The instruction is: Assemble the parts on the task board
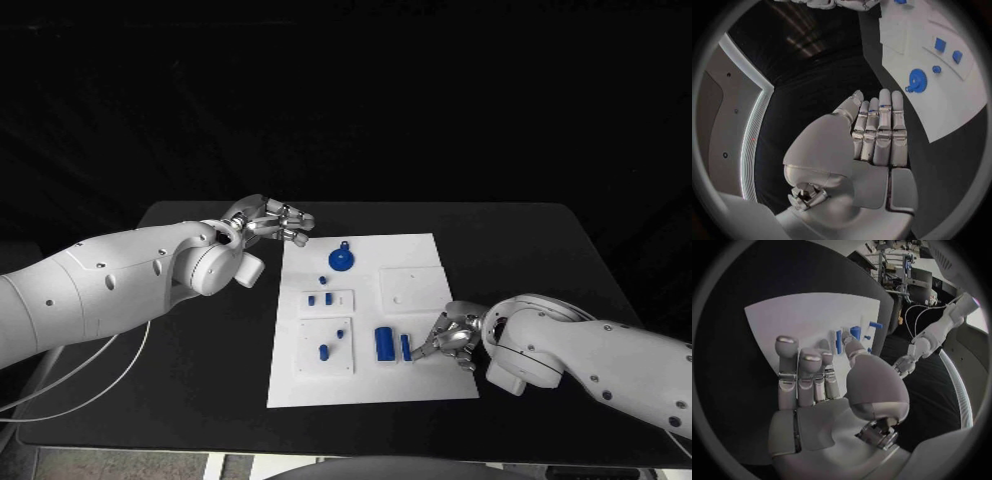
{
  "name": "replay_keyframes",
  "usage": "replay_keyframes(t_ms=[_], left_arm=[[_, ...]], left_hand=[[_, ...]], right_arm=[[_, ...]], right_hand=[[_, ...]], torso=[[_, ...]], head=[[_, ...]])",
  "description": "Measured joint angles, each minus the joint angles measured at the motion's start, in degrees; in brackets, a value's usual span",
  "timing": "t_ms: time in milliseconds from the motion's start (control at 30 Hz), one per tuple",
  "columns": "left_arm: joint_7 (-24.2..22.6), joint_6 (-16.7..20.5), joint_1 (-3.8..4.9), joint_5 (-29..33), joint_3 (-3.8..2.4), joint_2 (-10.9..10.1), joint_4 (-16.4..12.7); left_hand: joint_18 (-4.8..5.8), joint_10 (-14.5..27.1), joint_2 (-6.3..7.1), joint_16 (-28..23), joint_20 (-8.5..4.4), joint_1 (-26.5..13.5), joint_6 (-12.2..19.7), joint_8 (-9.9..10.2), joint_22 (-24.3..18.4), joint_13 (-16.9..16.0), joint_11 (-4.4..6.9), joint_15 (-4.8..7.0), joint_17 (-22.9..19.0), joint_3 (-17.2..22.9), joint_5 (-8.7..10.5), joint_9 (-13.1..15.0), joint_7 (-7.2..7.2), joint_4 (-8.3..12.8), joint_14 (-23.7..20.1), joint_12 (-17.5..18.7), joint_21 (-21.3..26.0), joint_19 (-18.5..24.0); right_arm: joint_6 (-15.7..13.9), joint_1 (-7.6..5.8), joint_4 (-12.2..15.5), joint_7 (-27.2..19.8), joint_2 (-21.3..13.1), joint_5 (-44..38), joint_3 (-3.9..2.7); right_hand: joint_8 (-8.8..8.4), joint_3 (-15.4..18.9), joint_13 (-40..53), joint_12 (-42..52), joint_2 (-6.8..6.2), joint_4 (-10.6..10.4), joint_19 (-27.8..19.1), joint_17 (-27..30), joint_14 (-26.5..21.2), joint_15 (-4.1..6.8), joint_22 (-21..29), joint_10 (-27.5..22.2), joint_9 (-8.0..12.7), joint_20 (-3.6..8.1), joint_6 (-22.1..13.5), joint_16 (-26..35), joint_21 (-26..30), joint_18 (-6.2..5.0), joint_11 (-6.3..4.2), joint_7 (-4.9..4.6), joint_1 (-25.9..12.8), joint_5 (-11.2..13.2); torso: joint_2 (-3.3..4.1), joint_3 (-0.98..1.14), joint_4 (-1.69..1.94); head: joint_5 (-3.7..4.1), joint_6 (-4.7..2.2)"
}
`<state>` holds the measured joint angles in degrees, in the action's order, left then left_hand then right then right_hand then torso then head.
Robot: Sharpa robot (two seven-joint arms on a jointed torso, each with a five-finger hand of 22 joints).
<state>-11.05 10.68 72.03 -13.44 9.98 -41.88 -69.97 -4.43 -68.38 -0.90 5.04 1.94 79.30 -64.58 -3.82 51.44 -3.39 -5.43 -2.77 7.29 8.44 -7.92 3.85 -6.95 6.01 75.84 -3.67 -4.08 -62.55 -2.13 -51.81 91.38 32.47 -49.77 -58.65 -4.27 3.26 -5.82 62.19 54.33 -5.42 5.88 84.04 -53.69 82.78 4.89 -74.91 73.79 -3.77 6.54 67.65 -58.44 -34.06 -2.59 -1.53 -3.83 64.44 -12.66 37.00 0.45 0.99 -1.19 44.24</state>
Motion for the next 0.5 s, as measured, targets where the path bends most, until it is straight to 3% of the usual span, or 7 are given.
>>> replay_keyframes(t_ms=[67,167,367,500], left_arm=[[-0.1,0.0,0.00,0.3,0.00,0.0,0.2],[-0.2,0.1,-0.01,1.1,0.03,0.2,0.9],[-1.1,0.3,0.03,3.5,0.03,0.5,2.4],[-2.1,0.4,0.26,5.1,0.02,1.0,3.9]], left_hand=[[0.00,0.0,0.00,0.0,0.00,0.0,0.0,0.0,0.0,0.0,0.00,0.00,0.0,0.0,0.00,0.0,0.00,0.0,0.0,0.0,0.0,0.0],[0.00,0.0,0.09,0.0,0.00,0.1,0.0,0.0,-0.1,0.0,0.00,0.00,0.0,0.0,0.00,0.0,0.00,0.0,0.0,0.0,0.0,0.0],[0.00,-0.4,0.27,-0.7,0.01,0.3,-0.4,0.0,0.2,0.0,0.21,-0.45,-0.3,0.0,0.00,0.0,0.41,0.0,-0.5,0.0,0.0,0.0],[0.01,-0.7,-0.09,-1.3,0.42,0.7,-0.6,0.0,0.3,0.0,0.31,-0.83,-0.9,0.3,0.00,0.0,0.61,0.3,-1.9,0.0,0.0,1.1]], right_arm=[[0.0,-0.27,-0.8,-2.0,-0.2,1.3,-0.21],[-0.3,-1.40,-3.2,-6.7,0.0,4.2,-0.65],[-2.1,-4.66,-11.7,-19.0,2.4,11.7,-1.56],[-3.5,-6.52,-18.8,-26.5,5.6,16.8,-2.71]], right_hand=[[0.18,1.8,-0.4,0.0,0.24,-0.8,0.0,0.1,-0.3,0.17,0.0,-0.6,-0.2,0.00,-0.2,0.6,1.3,-0.91,0.00,-0.16,0.7,0.0],[0.20,3.8,-1.0,-0.5,1.38,-1.1,0.0,0.6,-0.7,0.23,0.0,-1.0,-0.4,0.00,-0.2,1.4,3.6,-0.92,0.04,-0.17,1.8,0.2],[0.22,6.9,-6.5,-6.3,4.94,2.5,0.0,5.4,-2.5,-0.04,2.0,-4.1,-0.4,0.00,-0.3,6.8,16.0,-0.91,0.15,-0.26,3.7,-0.9],[0.22,7.2,-15.0,-14.5,6.60,5.0,-2.7,10.3,-6.1,-0.97,8.7,-6.4,-0.3,-1.32,-0.9,14.6,25.3,-0.90,0.73,-0.46,5.1,-0.9]], torso=[[-0.08,-0.07,-0.04],[-0.38,-0.18,-0.16],[-1.39,-0.37,-0.36],[-2.25,-0.35,-0.43]], head=[[0.19,-0.62],[0.52,-1.80],[1.11,-4.43],[1.58,-6.45]])
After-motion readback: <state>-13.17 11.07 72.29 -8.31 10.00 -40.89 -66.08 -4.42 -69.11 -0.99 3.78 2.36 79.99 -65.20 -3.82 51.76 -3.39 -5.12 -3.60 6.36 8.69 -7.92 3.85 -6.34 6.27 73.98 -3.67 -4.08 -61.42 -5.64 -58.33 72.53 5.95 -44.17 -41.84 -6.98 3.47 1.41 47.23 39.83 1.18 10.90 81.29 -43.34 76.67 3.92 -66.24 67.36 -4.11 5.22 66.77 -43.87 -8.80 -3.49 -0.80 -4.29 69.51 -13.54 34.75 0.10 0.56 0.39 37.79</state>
